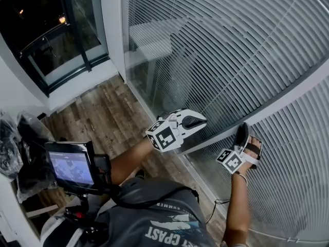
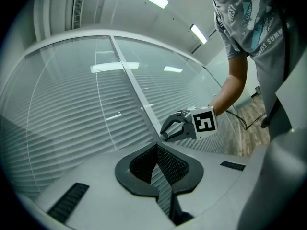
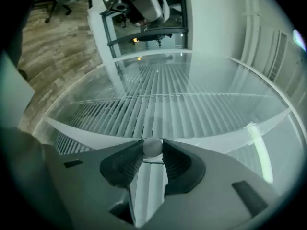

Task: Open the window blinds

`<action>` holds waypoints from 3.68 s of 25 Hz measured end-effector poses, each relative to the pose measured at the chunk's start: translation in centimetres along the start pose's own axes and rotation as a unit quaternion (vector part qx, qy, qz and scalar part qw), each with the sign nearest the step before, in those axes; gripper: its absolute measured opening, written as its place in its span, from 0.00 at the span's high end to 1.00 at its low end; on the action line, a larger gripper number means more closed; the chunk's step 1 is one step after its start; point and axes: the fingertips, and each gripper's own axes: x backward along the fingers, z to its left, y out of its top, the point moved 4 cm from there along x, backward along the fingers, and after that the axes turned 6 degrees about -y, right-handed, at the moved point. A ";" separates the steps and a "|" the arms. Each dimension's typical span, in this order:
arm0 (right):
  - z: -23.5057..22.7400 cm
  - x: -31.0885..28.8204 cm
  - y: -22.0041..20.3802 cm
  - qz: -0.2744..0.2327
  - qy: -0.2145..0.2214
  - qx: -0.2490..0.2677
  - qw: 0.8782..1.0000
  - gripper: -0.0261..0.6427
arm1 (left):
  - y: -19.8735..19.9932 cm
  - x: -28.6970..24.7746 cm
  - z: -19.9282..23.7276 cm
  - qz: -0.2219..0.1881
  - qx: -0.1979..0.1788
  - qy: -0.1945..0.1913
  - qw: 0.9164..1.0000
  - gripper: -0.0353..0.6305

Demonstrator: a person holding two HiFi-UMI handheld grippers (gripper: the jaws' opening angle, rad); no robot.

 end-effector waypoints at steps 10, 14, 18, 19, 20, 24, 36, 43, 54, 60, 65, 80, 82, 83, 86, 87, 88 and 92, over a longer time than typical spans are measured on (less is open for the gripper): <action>-1.0 -0.4 0.1 0.076 -0.085 -0.479 0.870 0.78 | -0.2 0.3 0.0 0.001 -0.003 -0.002 1.000 0.95; -2.2 -0.1 -0.4 0.075 -0.077 -0.615 0.782 0.79 | -0.2 0.1 -0.3 0.000 -0.002 -0.005 1.000 0.95; -3.0 0.3 -0.6 0.056 -0.042 -0.580 0.812 0.79 | 0.3 -0.5 -0.6 -0.002 -0.004 -0.012 1.000 0.95; -3.1 0.5 -0.4 0.048 -0.038 -0.534 0.843 0.79 | 0.4 -0.5 -0.6 -0.003 -0.004 -0.013 1.000 0.95; -3.3 0.9 0.0 0.040 -0.038 -0.467 0.883 0.80 | 0.4 -0.6 -0.6 -0.003 -0.004 -0.013 1.000 0.95; -2.2 1.5 1.4 0.024 -0.044 -0.174 0.983 0.80 | -0.1 -0.1 -0.6 0.000 -0.002 -0.009 1.000 0.95; 0.2 1.5 0.1 0.002 0.011 -0.013 1.000 0.81 | -0.7 0.3 -0.4 0.005 -0.001 -0.002 1.000 0.95; -0.2 2.4 0.0 0.006 -0.034 -0.164 0.986 0.81 | -0.5 0.0 -1.0 0.002 0.001 -0.009 1.000 0.95; -2.1 3.1 0.1 0.065 -0.071 -0.577 0.811 0.81 | 0.3 -0.6 -1.2 -0.007 -0.001 -0.019 1.000 0.95; -2.3 4.3 1.8 0.018 -0.057 -0.179 0.982 0.81 | 0.2 -0.7 -1.3 -0.005 0.001 -0.020 1.000 0.95; -1.0 3.7 1.4 -0.018 -0.030 -0.031 0.999 0.81 | -0.9 -0.9 -0.9 0.021 0.027 -0.009 0.999 0.95; -1.1 3.0 0.1 0.036 -0.109 -0.289 0.950 0.78 | -0.9 -1.3 -1.8 0.015 0.020 -0.028 0.999 0.95; -1.5 2.9 0.1 0.047 -0.121 -0.405 0.905 0.78 | -1.0 -1.2 -1.8 0.016 0.020 -0.028 0.999 0.95; -1.8 2.9 0.0 0.051 -0.123 -0.467 0.874 0.78 | -0.9 -1.2 -1.8 0.015 0.020 -0.028 0.999 0.95; -2.9 3.1 -0.8 0.061 -0.117 -0.634 0.762 0.79 | -0.6 -1.3 -1.9 0.011 0.017 -0.032 0.999 0.95; -3.2 3.2 -1.1 0.063 -0.112 -0.663 0.737 0.80 | -0.5 -1.4 -2.0 0.009 0.016 -0.035 0.999 0.95; -3.3 3.3 -1.2 0.063 -0.106 -0.673 0.730 0.80 | -0.4 -1.6 -2.1 0.007 0.015 -0.038 0.999 0.95; -2.8 3.4 -0.5 0.043 -0.083 -0.531 0.842 0.81 | 0.0 -2.0 -2.6 -0.001 0.012 -0.047 0.999 0.95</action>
